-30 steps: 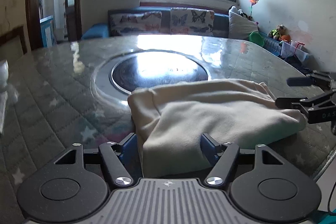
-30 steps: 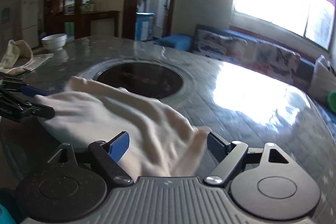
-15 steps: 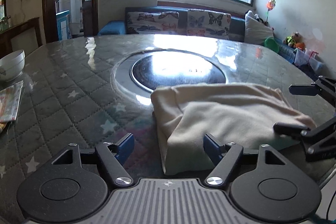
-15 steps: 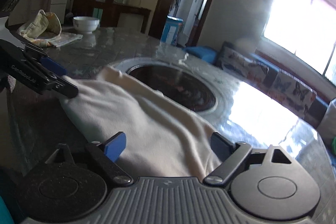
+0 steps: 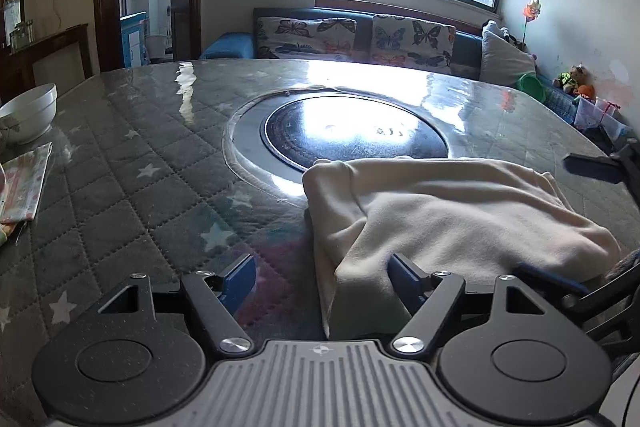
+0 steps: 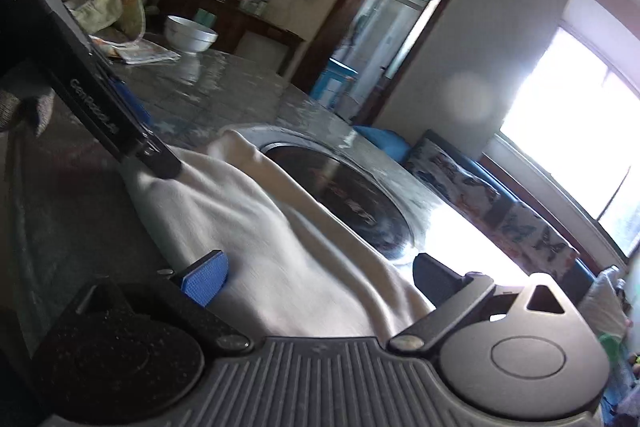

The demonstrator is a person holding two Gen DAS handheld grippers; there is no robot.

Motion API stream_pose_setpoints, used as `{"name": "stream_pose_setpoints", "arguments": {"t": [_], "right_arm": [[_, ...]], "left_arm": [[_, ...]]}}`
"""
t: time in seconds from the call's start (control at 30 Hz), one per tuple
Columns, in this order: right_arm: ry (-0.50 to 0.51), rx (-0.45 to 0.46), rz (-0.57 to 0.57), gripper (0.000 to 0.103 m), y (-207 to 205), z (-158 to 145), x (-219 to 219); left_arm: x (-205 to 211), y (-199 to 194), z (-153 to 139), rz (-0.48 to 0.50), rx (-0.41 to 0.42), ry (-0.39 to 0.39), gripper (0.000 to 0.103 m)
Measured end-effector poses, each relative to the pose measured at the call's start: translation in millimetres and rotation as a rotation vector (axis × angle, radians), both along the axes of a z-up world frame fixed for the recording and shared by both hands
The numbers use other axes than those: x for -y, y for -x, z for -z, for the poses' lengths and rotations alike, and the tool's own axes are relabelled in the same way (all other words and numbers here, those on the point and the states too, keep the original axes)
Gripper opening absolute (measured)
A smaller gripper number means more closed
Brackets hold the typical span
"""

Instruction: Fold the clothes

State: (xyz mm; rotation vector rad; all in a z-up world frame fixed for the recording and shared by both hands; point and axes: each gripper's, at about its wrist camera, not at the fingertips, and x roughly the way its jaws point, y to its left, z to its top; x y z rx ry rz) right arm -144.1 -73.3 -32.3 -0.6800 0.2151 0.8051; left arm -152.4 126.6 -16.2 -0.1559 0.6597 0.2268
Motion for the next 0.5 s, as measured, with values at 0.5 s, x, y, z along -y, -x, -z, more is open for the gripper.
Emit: {"name": "stream_pose_setpoints", "arguments": {"t": [0.5], "right_arm": [[-0.089, -0.092, 0.126, 0.102, -6, -18, 50]], "left_arm": [[1, -1, -7, 0.008, 0.006, -0.023, 0.078]]}}
